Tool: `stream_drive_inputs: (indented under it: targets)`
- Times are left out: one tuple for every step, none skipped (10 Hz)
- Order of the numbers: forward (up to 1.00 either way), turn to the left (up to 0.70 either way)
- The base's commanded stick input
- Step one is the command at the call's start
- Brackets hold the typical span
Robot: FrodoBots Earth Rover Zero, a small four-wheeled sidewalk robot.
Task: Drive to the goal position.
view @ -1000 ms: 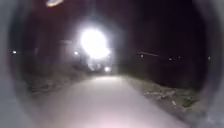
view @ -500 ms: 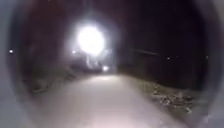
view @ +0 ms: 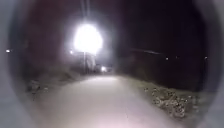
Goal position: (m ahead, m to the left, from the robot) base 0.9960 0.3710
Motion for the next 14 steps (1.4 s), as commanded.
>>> stream_drive_inputs:
  targets:
    - [1.0,0.0]
    - [1.0,0.0]
    - [1.0,0.0]
    - [1.0,0.0]
    - [1.0,0.0]
    - [1.0,0.0]
    - [1.0,0.0]
    - [1.0,0.0]
    - [1.0,0.0]
    - [1.0,0.0]
    - [1.0,0.0]
    - [0.96,0.0]
    - [0.0,0.0]
    - [0.0,0.0]
